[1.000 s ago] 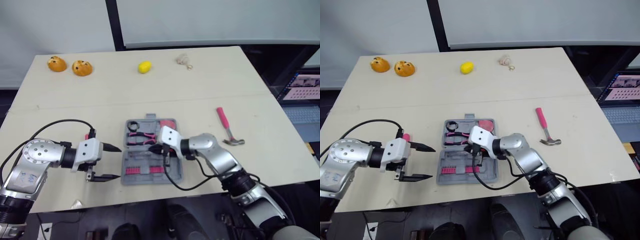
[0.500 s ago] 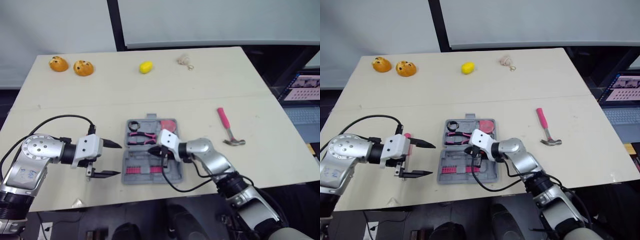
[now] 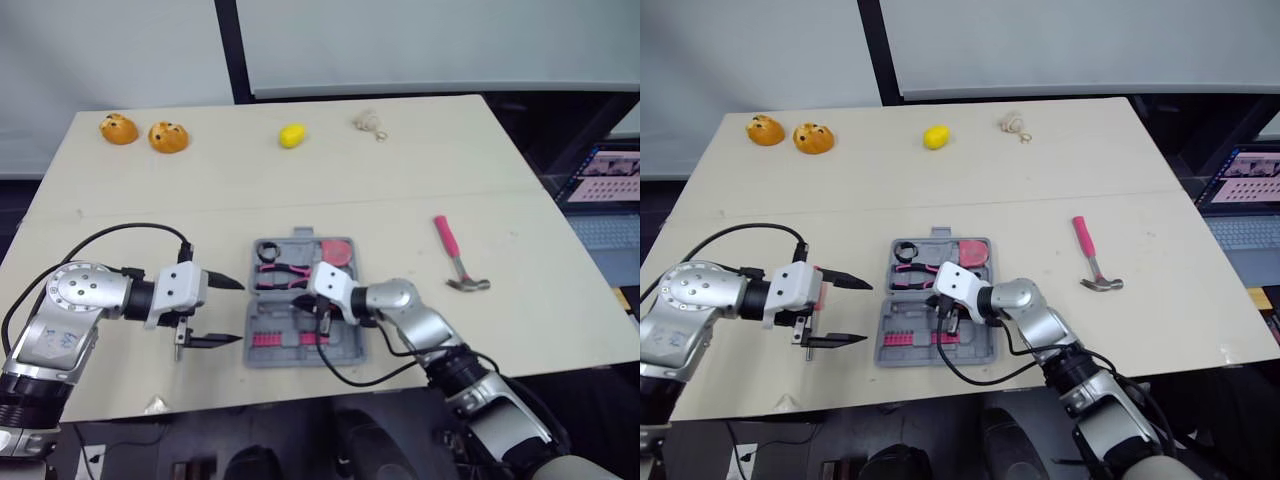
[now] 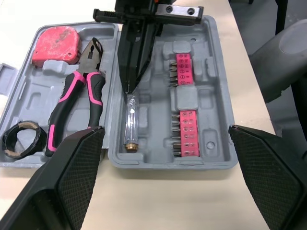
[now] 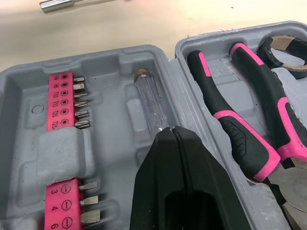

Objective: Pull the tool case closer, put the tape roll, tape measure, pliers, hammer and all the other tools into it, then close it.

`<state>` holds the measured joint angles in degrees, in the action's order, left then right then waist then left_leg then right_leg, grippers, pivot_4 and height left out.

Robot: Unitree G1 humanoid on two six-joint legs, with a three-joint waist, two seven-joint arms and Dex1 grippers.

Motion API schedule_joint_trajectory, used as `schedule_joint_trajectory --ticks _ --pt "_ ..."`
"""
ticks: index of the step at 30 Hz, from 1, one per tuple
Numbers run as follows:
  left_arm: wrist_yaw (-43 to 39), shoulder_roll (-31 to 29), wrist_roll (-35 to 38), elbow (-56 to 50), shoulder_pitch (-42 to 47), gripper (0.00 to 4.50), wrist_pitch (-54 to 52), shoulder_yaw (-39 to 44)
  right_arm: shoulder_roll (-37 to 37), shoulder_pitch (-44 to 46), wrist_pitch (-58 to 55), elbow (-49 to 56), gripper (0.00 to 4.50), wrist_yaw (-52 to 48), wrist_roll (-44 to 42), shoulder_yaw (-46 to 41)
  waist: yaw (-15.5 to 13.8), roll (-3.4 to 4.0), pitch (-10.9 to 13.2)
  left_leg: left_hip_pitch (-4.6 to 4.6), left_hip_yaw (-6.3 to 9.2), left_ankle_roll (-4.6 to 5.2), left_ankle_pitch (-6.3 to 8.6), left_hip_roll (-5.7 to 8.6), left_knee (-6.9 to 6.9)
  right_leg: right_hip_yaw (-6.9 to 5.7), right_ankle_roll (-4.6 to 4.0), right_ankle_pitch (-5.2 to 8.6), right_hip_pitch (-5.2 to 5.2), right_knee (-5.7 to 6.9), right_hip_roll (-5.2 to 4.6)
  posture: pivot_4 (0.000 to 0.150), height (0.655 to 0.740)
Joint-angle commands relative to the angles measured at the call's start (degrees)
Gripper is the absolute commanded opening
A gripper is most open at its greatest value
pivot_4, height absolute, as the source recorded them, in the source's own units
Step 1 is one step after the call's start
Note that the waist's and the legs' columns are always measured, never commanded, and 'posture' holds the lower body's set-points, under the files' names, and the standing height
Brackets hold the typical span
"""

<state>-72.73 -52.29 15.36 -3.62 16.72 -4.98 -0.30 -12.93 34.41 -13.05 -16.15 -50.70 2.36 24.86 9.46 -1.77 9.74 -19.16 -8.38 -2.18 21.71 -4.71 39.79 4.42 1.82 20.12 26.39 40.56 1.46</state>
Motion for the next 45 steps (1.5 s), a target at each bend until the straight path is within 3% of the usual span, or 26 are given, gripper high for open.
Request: schedule_joint_trajectory --ticks 1,11,19,28,33,36,40,44,45 --pt "0.04 0.32 -0.11 0.27 0.99 4.50 1.14 0.12 -1.65 -2.02 -3.66 -0.58 0.02 0.12 2.81 2.12 -0.05 0.00 -0.04 0.00 0.00 0.00 0.00 0.00 0.00 0.00 0.00 0.00 0.00 0.00 0.00 0.150 0.7400" --pt "0.17 0.63 -0.18 0.91 1.50 4.50 1.76 -0.25 -4.60 -3.34 -13.35 -0.98 0.02 -0.26 7.46 7.12 -1.15 0.01 -0.80 0.16 0.02 0.00 0.00 0.00 0.01 -0.01 -0.01 0.00 -0.18 -0.03 -0.01 0.150 0.7400" --pt "0.06 0.56 -0.14 1.31 1.78 4.50 2.15 -0.40 -4.01 -4.03 -20.01 -1.87 0.02 0.86 7.30 7.68 -3.15 -0.06 -1.80 1.89 -0.04 0.00 0.03 0.00 -0.77 -0.02 -0.10 0.07 -1.95 -0.81 0.00 0.150 0.7400" --pt "-0.28 0.73 -0.29 2.01 2.68 4.50 2.29 -0.82 -3.62 -4.31 -20.68 -1.17 0.02 1.44 6.01 6.36 -4.02 -0.12 -2.28 1.98 -0.08 -0.02 0.04 0.00 -0.86 -0.01 -0.12 0.09 -2.01 -0.89 0.01 0.150 0.7400" --pt "-0.12 1.13 -0.28 2.38 2.61 4.50 2.59 -0.80 -0.39 -4.45 -7.80 5.62 0.02 1.93 -0.80 -1.09 -4.31 -0.08 -2.23 1.95 -0.10 -0.02 0.04 0.00 -0.92 0.00 -0.12 0.09 -1.98 -0.93 0.01 0.150 0.7400" --pt "1.41 1.99 0.78 2.27 1.17 4.50 1.35 0.41 0.57 -4.56 -9.72 13.63 0.02 0.73 -6.91 -6.69 -4.28 0.03 -1.92 1.78 -0.11 -0.03 0.04 0.00 -0.98 0.02 -0.12 0.09 -1.78 -0.94 0.02 0.150 0.7400" --pt "5.29 3.35 1.91 0.57 -2.85 4.50 0.52 3.84 -3.47 -5.97 -13.07 23.19 0.02 0.04 -10.52 -10.60 -3.69 0.16 -1.82 0.96 -0.13 -0.04 0.03 -0.03 -0.89 0.09 -0.12 0.08 -0.86 -0.74 0.02 0.150 0.7400" --pt "9.81 4.38 5.47 -5.03 -11.82 4.50 -3.02 10.88 -10.34 -9.09 -22.79 32.72 0.02 -0.09 -17.65 -19.22 -3.55 0.13 -1.80 0.81 -0.03 -0.03 0.04 -0.09 -0.94 0.01 -0.12 0.09 -0.79 -0.86 0.02 0.150 0.7400" --pt "11.04 4.83 6.35 -6.05 -14.26 4.50 -4.03 12.96 -13.12 -10.48 -23.84 33.69 0.26 -0.85 -18.54 -21.20 -3.60 0.13 -1.80 0.79 -0.03 -0.03 0.04 -0.09 -0.98 0.01 -0.12 0.08 -0.80 -0.93 0.01 0.150 0.7400"
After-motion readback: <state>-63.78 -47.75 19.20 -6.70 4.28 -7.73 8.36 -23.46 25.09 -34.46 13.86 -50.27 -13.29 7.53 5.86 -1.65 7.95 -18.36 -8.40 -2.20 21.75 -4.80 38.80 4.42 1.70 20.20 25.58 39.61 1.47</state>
